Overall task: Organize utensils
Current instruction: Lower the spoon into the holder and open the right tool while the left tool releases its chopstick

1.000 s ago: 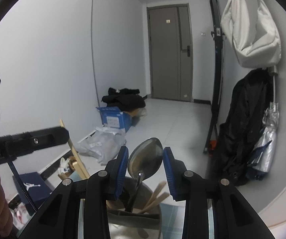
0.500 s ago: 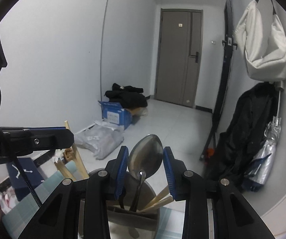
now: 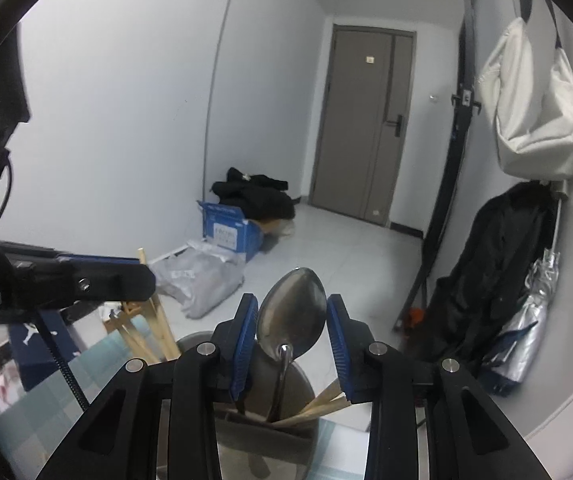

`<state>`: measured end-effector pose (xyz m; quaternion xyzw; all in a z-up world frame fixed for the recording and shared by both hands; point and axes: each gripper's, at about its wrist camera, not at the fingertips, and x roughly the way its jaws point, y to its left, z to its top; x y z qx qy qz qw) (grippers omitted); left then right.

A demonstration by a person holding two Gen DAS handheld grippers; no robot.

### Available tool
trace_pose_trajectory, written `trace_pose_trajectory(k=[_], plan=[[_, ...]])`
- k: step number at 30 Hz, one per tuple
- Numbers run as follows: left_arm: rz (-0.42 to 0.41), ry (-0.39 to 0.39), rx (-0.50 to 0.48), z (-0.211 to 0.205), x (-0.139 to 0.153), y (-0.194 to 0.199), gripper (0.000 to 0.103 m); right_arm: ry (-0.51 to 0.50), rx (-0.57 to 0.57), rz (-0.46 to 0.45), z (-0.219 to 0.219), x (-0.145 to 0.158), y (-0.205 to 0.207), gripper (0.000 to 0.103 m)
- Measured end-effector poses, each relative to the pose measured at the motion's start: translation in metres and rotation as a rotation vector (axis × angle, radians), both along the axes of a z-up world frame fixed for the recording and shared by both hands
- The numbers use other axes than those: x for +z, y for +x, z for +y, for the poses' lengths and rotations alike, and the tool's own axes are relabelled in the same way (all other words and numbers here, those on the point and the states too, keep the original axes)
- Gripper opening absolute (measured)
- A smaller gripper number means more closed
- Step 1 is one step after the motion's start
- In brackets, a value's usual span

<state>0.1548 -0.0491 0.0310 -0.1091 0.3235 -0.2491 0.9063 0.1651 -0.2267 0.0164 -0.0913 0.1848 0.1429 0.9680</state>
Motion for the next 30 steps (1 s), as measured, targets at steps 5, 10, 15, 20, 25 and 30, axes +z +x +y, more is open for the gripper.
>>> trace_pose_trajectory(k=[5,10,15,20,25,30], plan=[[0.008,-0.004,-0.014,-0.002,0.001,0.002,0.001,0.02,0.005,0.019,-0.003,0.0,-0.001,0.034],[0.02,-0.011,-0.011,0.0,0.001,0.002,0.001,0.029,0.013,0.026,-0.003,0.001,-0.004,0.034],[0.033,-0.019,-0.008,0.004,0.002,0.002,0.001,0.019,0.044,0.074,-0.001,-0.004,0.002,0.033],[0.03,-0.011,-0.025,0.002,0.003,-0.001,0.001,0.008,0.034,0.119,0.0,-0.019,-0.002,0.033],[0.051,-0.021,-0.064,-0.001,0.003,0.001,0.002,0.06,0.05,0.174,-0.006,-0.017,-0.003,0.033],[0.075,-0.026,-0.077,0.003,0.003,0.0,0.003,0.068,0.053,0.156,-0.012,-0.009,-0.016,0.046]])
